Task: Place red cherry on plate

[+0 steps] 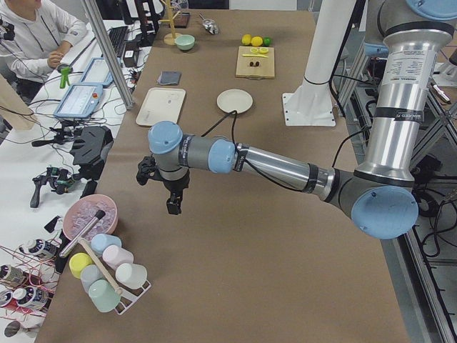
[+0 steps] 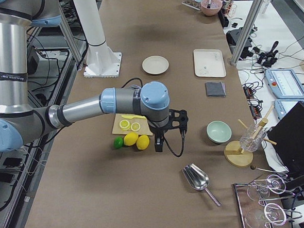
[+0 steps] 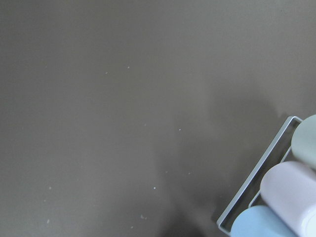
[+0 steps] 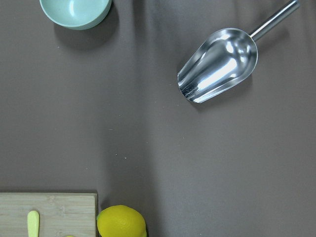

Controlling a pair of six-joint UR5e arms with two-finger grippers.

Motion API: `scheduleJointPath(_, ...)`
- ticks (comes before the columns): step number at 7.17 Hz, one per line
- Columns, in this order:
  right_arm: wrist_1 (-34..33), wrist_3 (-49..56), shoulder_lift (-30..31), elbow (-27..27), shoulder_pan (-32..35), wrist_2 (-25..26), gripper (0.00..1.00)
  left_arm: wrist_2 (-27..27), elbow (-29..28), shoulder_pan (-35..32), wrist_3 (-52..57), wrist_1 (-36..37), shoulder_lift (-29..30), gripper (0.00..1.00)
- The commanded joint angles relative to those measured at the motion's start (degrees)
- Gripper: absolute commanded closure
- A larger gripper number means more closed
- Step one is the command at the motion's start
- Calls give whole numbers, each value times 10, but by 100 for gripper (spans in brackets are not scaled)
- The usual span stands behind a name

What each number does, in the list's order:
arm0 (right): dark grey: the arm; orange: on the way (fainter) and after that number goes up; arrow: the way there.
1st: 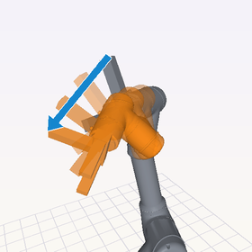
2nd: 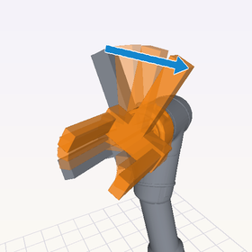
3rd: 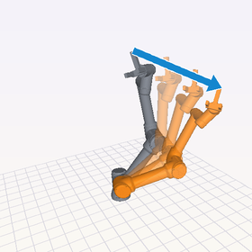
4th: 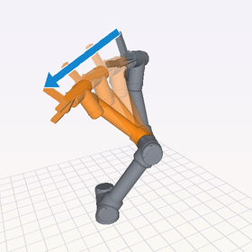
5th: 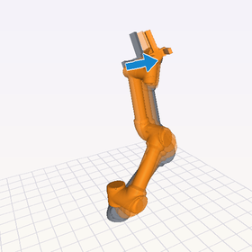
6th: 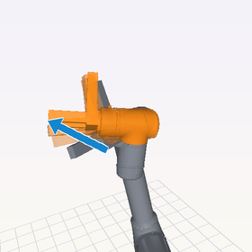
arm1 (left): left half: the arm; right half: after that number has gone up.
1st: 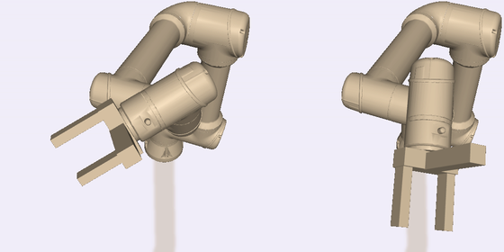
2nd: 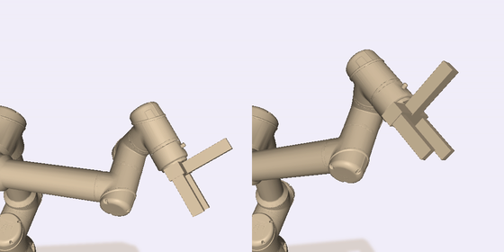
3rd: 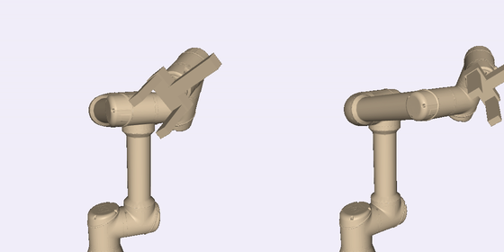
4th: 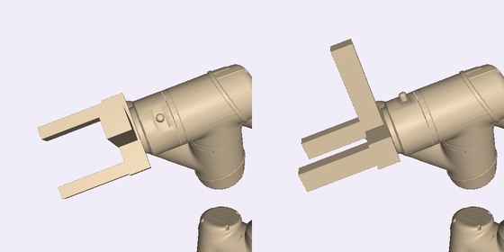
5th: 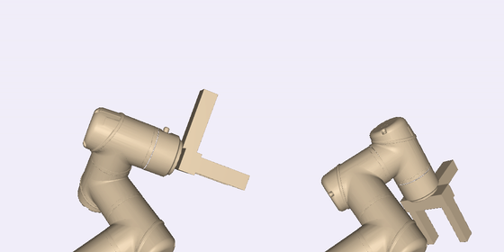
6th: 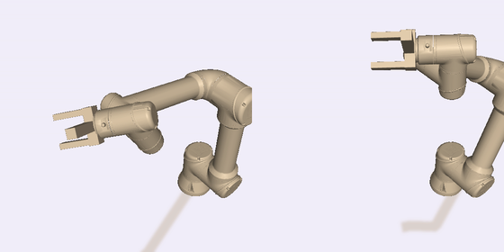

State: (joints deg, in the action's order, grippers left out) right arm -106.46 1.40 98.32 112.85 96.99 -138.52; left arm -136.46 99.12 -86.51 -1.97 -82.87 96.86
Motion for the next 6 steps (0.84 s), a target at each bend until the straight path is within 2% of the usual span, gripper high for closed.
scheduleJointPath(1, 4, -35, -4, -2, -13, -5, 0, 2, 8, -1, -1, 0, -6, 2)
scheduleJointPath(3, 16, -32, 2, 2, -13, -24, 0, 2, 9, -1, -2, -1, -5, 2)
scheduleJointPath(4, 53, -39, 7, 0, -13, -22, 0, 2, 10, -1, -3, -2, -5, 2)
scheduleJointPath(5, 58, -41, -4, 6, -13, -22, 0, 2, 13, -1, -4, -2, -5, 2)
scheduleJointPath(6, 52, -52, -42, 13, -13, -26, 0, 2, 13, -1, -4, -2, -5, 2)
